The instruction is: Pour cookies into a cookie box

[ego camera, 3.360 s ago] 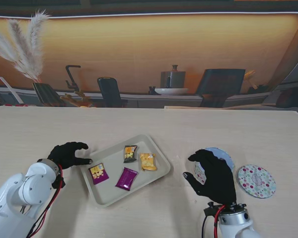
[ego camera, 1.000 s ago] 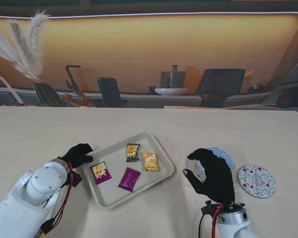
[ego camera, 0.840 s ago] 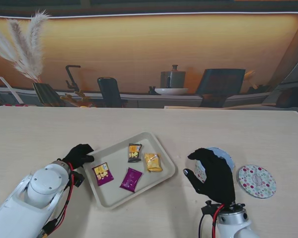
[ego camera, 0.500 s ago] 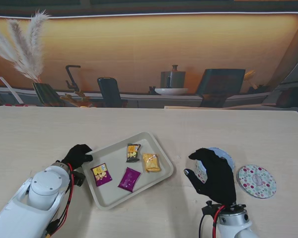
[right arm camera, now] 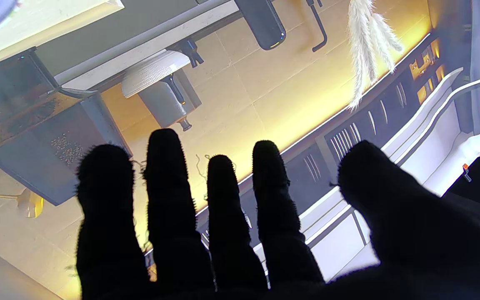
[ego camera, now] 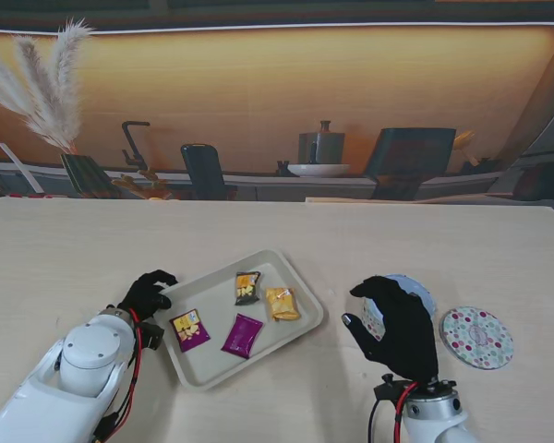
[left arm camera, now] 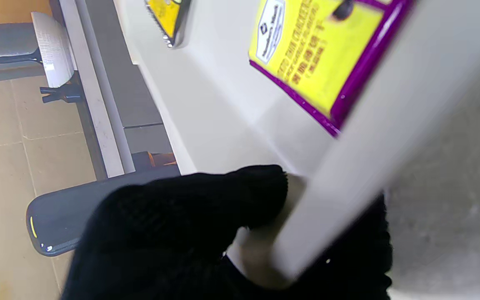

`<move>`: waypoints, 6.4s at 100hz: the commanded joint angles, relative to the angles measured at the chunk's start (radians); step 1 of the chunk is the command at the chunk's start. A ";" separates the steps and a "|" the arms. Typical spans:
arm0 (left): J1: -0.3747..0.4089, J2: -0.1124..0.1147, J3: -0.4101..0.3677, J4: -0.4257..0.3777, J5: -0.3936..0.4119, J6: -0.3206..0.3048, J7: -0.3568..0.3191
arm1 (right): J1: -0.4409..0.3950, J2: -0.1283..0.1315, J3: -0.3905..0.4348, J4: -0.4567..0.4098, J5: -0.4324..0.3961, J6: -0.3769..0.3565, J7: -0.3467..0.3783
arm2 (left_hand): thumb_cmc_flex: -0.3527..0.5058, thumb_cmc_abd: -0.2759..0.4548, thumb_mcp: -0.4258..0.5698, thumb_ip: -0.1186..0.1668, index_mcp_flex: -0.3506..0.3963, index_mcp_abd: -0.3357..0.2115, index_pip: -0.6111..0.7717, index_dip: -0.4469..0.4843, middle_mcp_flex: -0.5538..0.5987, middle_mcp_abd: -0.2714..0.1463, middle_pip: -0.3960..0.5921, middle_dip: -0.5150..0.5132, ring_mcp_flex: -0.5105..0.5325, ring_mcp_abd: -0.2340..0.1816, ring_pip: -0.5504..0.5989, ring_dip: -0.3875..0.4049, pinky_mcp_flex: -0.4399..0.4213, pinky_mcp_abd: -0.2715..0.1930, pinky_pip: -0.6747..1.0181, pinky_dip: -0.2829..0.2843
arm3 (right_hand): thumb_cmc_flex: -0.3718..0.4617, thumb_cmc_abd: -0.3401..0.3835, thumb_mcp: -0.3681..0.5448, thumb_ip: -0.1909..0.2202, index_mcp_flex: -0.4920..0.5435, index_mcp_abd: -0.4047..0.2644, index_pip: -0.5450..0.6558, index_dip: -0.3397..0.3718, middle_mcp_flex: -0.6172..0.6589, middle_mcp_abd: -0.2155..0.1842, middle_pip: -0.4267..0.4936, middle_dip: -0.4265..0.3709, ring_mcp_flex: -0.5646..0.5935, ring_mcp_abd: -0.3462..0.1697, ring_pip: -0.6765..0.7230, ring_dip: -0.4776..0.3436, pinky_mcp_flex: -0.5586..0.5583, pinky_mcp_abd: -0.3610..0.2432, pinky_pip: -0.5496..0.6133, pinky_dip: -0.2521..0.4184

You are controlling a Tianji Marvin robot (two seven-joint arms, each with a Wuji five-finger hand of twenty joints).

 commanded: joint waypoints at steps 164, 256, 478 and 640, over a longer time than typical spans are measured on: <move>0.099 -0.101 0.021 -0.184 -0.090 -0.052 0.324 | -0.012 -0.005 0.007 0.000 -0.008 0.005 -0.002 | 0.052 -0.067 0.197 -0.111 0.370 -0.178 0.283 0.043 0.267 -0.111 0.192 0.651 0.252 0.131 0.461 0.508 0.482 0.257 0.388 0.420 | -0.034 0.023 -0.011 0.028 0.023 0.015 -0.002 -0.012 -0.009 0.005 0.002 0.006 -0.013 0.016 -0.016 -0.013 -0.033 0.002 -0.034 -0.026; 0.094 -0.134 0.035 -0.262 -0.183 -0.114 0.463 | -0.034 -0.007 0.026 -0.009 -0.019 0.007 -0.032 | 0.028 -0.130 0.277 -0.120 0.400 -0.181 0.299 0.050 0.298 -0.099 0.220 0.648 0.314 0.113 0.534 0.484 0.507 0.257 0.493 0.377 | -0.030 0.019 -0.007 0.029 0.023 0.018 0.000 -0.010 -0.010 0.005 0.004 0.007 -0.014 0.016 -0.015 -0.012 -0.036 0.001 -0.036 -0.030; -0.311 -0.323 0.461 -0.070 -0.041 -0.093 0.864 | -0.130 -0.029 0.107 -0.043 -0.027 -0.033 -0.180 | 0.022 -0.154 0.303 -0.133 0.415 -0.185 0.307 0.039 0.311 -0.094 0.223 0.644 0.334 0.122 0.560 0.473 0.508 0.257 0.520 0.401 | -0.027 0.021 -0.008 0.028 0.042 0.019 -0.006 -0.009 0.005 0.009 0.002 0.006 -0.013 0.023 -0.010 -0.010 -0.041 0.005 -0.032 -0.031; -0.360 -0.373 0.569 0.009 0.089 -0.194 0.950 | -0.141 -0.034 0.107 -0.046 -0.019 -0.041 -0.202 | 0.021 -0.142 0.292 -0.126 0.420 -0.195 0.302 0.028 0.312 -0.101 0.207 0.644 0.328 0.131 0.551 0.485 0.507 0.257 0.512 0.412 | -0.024 0.023 -0.006 0.028 0.042 0.022 -0.005 -0.007 0.000 0.011 0.007 0.008 -0.017 0.025 -0.006 -0.008 -0.041 0.001 -0.033 -0.035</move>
